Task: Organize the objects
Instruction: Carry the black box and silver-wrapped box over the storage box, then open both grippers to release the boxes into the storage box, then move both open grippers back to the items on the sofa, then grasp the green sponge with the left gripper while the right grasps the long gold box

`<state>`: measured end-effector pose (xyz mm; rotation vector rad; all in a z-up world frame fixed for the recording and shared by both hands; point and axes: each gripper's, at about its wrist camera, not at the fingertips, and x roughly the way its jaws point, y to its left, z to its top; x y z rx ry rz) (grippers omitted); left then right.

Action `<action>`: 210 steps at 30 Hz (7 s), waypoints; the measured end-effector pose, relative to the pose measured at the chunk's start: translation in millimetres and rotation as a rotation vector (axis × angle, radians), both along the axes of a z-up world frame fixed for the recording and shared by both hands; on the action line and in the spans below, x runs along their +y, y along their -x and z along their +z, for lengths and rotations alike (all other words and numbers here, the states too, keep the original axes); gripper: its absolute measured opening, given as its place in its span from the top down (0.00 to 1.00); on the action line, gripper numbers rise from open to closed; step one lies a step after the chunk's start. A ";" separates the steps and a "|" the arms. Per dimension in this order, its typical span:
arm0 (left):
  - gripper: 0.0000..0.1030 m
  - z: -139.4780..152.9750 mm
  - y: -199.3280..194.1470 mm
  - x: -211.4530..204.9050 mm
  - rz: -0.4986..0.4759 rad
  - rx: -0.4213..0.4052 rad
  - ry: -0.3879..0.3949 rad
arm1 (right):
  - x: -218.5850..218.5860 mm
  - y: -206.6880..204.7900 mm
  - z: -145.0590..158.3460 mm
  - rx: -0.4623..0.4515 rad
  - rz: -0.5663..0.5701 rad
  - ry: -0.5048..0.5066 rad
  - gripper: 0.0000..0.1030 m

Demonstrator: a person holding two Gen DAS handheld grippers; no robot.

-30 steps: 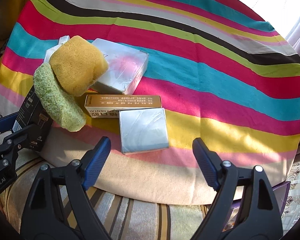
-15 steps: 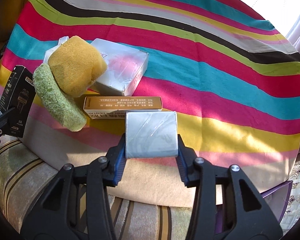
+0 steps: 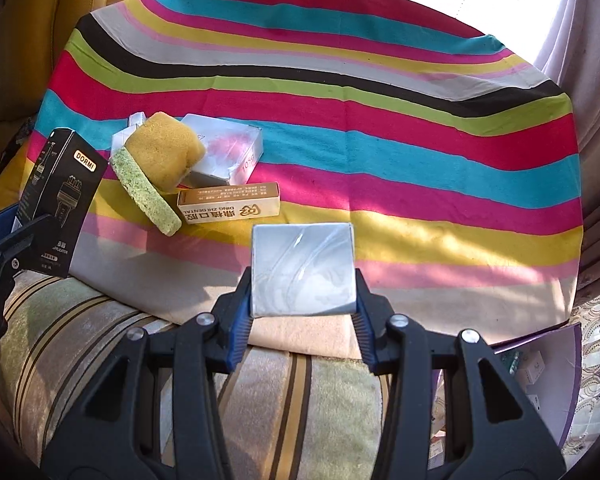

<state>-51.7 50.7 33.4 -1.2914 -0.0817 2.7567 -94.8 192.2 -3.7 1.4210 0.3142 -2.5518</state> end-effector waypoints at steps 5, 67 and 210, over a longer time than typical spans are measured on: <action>0.61 7.7 -6.3 25.9 -0.061 0.018 0.015 | 19.6 -15.6 11.3 0.021 -0.039 0.021 0.53; 0.61 -3.0 -62.3 245.5 -0.687 -0.123 -0.044 | 243.9 -119.8 26.7 0.116 -0.526 -0.020 0.53; 0.26 -24.9 35.8 -66.7 -0.185 -0.102 -0.517 | -44.8 42.4 -18.8 -0.067 0.073 0.017 0.18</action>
